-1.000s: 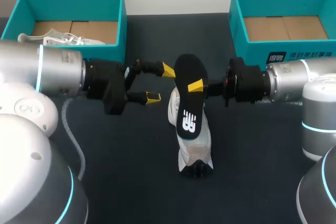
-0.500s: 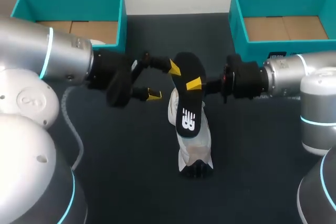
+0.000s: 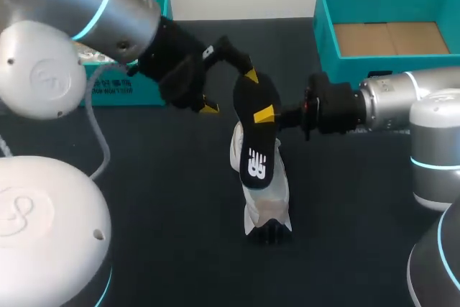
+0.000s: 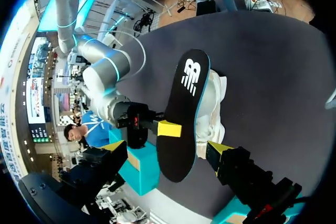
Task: Take the shoe out of the shoebox, open the shoe tongue, remove and reinsert the insole, then place the shoe into the shoebox
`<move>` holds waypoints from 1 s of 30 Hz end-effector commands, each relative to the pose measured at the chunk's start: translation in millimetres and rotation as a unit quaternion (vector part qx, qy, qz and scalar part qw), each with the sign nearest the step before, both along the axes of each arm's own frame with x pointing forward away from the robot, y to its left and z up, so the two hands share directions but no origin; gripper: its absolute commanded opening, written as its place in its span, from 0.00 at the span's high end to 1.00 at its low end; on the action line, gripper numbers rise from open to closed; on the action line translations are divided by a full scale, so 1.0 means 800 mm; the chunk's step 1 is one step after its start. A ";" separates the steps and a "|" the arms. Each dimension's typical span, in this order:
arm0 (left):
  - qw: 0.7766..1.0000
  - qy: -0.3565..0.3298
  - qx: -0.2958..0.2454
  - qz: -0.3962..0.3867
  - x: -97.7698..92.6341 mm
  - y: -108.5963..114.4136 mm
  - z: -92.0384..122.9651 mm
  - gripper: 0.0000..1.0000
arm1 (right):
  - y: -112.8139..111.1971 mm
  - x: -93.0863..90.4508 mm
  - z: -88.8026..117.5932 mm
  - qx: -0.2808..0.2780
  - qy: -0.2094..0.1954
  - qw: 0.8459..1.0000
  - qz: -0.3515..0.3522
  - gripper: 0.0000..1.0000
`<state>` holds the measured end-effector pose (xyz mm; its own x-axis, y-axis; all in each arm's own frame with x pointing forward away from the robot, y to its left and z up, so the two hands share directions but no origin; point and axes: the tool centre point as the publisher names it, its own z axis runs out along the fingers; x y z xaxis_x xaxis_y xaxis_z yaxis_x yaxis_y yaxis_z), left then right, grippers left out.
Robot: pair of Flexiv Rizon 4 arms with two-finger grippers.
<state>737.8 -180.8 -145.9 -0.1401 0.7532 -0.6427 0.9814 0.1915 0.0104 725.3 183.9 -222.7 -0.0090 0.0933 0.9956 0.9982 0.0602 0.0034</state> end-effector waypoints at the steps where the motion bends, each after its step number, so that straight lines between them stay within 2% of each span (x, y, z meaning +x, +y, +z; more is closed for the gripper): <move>1: 0.979 0.035 0.199 0.023 0.005 -0.010 -0.005 0.00 | 0.002 0.001 0.000 -0.002 -0.001 1.000 0.000 1.00; 5: 0.972 0.041 0.230 0.023 0.004 -0.007 -0.010 0.00 | 0.003 0.000 0.000 -0.005 -0.002 1.000 0.002 1.00; 10: 0.969 0.051 0.242 0.023 0.004 -0.003 -0.016 0.00 | 0.002 0.000 0.001 -0.007 -0.002 1.000 0.000 1.00; 30: 0.969 0.049 0.242 0.023 0.005 -0.002 -0.016 0.00 | 0.001 0.005 -0.002 -0.003 -0.001 1.000 0.006 1.00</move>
<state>741.7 -182.8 -158.9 -0.2244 0.9541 -0.1982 0.9726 0.2320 0.0157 729.1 183.5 -223.4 -0.0122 0.1008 0.9948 0.9974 0.0721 0.0049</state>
